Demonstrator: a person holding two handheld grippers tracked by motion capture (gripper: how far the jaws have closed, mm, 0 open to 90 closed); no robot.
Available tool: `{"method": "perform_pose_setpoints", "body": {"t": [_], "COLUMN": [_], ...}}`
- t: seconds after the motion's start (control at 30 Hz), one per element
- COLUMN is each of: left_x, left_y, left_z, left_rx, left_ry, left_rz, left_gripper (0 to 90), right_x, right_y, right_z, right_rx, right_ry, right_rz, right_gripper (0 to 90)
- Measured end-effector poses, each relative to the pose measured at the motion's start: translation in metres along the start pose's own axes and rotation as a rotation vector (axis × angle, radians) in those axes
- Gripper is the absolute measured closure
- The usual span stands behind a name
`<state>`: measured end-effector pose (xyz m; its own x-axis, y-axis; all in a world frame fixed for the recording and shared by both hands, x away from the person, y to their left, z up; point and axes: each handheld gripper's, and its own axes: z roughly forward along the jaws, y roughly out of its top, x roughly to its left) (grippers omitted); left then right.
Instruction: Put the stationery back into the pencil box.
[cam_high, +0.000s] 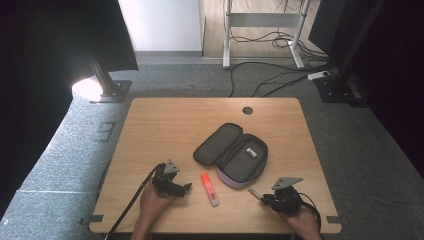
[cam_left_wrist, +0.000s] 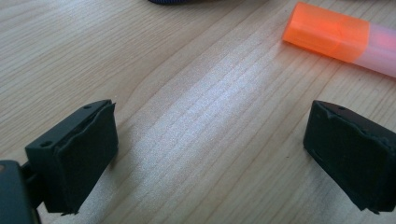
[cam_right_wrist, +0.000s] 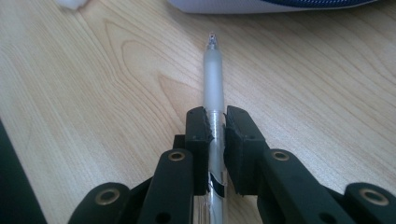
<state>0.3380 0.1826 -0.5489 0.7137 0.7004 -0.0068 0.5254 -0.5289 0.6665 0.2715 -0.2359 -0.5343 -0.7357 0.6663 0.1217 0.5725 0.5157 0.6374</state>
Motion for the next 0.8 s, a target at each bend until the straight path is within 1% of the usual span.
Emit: {"method": "perform_pose_setpoints", "body": {"t": [0.13, 0.3, 0.47, 0.8], "left_x": [0.0, 0.0, 0.0, 0.0], "left_y": [0.0, 0.0, 0.0, 0.0], "left_z": [0.0, 0.0, 0.0, 0.0], "left_rx": [0.0, 0.0, 0.0, 0.0], "left_ry": [0.0, 0.0, 0.0, 0.0], "left_rz": [0.0, 0.0, 0.0, 0.0], "left_gripper": [2.7, 2.7, 2.7, 2.7], "right_x": [0.0, 0.0, -0.001, -0.002], "right_y": [0.002, 0.006, 0.008, 0.013], "right_z": [-0.004, -0.009, -0.014, -0.02], "right_rx": [0.0, -0.007, -0.016, -0.027], "right_ry": [-0.007, 0.001, 0.005, -0.003], "right_rz": [-0.008, -0.018, -0.017, -0.02], "right_gripper": [78.4, 78.4, 78.4, 78.4]}}
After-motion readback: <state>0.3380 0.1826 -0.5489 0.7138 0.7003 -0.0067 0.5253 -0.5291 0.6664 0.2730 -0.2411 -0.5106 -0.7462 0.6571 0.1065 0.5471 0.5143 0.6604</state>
